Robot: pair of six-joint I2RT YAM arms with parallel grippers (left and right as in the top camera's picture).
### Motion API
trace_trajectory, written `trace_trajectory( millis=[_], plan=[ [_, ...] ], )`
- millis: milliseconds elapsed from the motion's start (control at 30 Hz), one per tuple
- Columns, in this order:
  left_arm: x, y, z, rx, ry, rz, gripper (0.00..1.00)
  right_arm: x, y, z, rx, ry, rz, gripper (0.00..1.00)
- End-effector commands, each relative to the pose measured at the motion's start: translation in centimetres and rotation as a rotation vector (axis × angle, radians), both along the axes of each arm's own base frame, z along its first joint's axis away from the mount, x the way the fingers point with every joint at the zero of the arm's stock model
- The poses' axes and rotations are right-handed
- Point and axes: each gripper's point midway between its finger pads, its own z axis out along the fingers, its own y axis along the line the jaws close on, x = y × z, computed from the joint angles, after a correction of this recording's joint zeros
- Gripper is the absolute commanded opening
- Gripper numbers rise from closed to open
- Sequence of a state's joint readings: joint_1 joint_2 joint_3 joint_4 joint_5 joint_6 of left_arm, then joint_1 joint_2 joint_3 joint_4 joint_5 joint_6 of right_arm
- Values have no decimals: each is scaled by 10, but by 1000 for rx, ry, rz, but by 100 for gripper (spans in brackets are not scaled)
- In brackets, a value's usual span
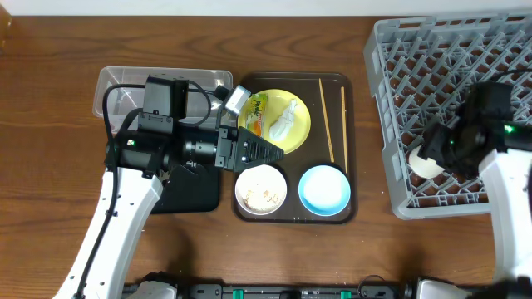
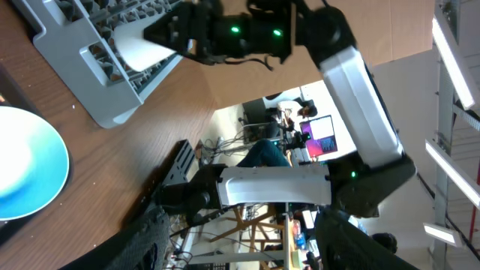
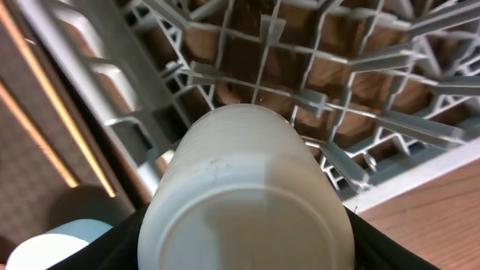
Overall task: Sort waste into correct bins and load items into the dishwasher rack
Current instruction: 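Carry the white cup right and place it in the grey rack, then grasp the pink rice bowl with the left gripper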
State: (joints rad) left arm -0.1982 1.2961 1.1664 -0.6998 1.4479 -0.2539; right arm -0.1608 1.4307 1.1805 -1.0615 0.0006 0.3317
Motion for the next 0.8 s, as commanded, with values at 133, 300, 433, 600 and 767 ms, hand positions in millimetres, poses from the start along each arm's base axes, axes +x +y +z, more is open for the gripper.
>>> trace_trajectory(
  millis=[133,300,433,600,767],
  plan=[
    [11,2,-9,81,-34,63,65,4,0,-15,28,33,-14,94],
    [18,7,-27,181,-12,126,65,9,21,22,100,-110,71,99],
    [29,16,-71,450,-18,240,64,4,78,72,314,-302,282,99],
    [37,50,-138,972,-36,430,64,-17,114,106,424,-394,408,99],
    [29,28,-176,1157,-24,425,57,-34,124,108,435,-371,437,99]
  ],
)
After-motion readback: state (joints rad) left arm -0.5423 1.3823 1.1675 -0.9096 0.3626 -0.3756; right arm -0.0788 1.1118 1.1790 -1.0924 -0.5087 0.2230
